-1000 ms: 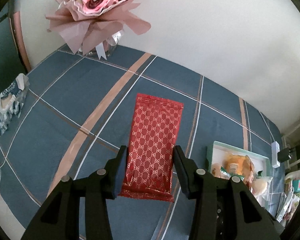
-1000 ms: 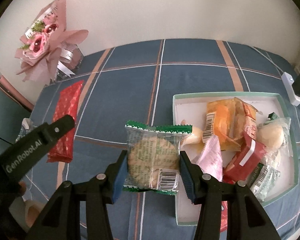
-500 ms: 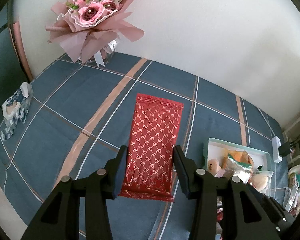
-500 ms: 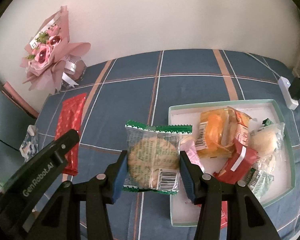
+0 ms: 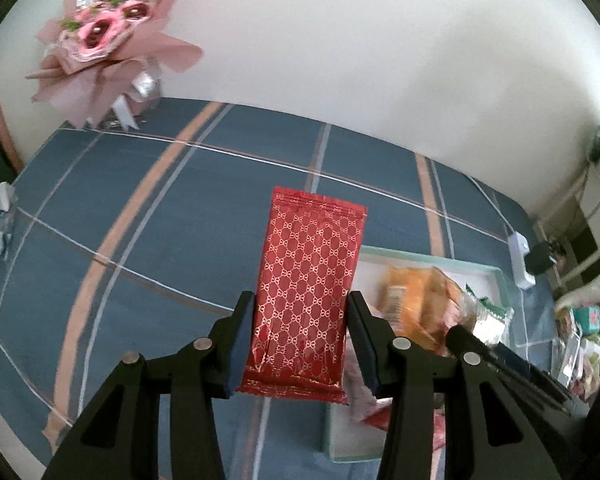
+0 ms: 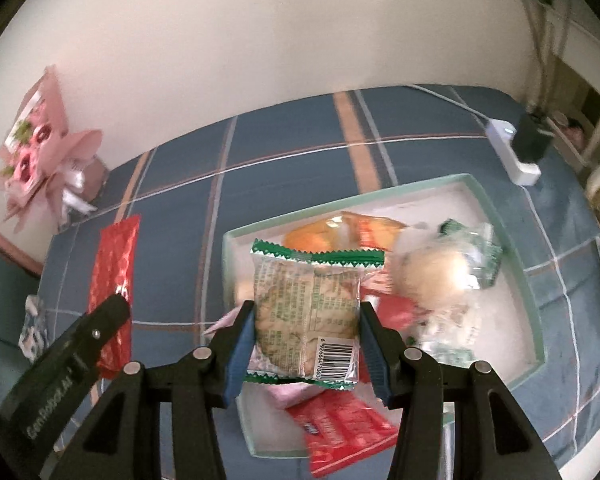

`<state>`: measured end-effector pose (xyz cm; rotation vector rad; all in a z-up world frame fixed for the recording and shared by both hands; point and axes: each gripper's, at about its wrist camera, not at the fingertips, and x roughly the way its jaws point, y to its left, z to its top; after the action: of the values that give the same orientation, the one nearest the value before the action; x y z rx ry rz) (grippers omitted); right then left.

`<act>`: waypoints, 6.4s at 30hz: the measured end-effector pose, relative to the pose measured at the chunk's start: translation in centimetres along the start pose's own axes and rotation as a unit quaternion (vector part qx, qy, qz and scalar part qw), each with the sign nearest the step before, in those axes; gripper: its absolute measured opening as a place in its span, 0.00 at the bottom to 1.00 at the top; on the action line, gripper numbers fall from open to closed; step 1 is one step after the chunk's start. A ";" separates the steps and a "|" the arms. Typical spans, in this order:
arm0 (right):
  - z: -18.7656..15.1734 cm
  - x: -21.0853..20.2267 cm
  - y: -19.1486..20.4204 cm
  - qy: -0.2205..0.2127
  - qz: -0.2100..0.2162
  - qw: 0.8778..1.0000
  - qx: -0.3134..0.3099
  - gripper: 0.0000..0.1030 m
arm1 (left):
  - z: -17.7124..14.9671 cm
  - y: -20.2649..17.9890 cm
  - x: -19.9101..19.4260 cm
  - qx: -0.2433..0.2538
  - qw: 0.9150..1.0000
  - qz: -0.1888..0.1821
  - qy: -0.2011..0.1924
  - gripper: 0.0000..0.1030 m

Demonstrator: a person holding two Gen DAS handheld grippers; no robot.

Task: Organize snacks

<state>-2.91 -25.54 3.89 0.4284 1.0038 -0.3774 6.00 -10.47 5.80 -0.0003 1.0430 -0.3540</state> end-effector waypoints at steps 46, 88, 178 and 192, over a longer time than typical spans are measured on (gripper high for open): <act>-0.7 2.2 -14.6 0.049 -0.051 0.987 0.142 0.51 | -4.7 -11.4 6.0 0.121 0.989 -0.011 0.080 0.46; -0.4 1.8 -12.4 0.040 -0.053 0.994 0.092 1.00 | -2.9 -6.7 5.9 0.044 0.994 0.077 0.064 0.91; -11.4 -4.4 -1.9 -0.014 -0.001 0.998 -0.058 1.00 | -9.8 3.6 -3.1 0.047 0.990 0.128 0.045 1.00; -11.4 -4.5 -1.9 -0.015 0.001 0.998 -0.065 1.00 | -9.7 3.8 -3.2 0.049 0.989 0.135 0.043 1.00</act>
<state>-14.27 -20.87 2.15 0.3065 0.9920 -0.3135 -2.55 -4.39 2.90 0.2449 1.0940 -0.1589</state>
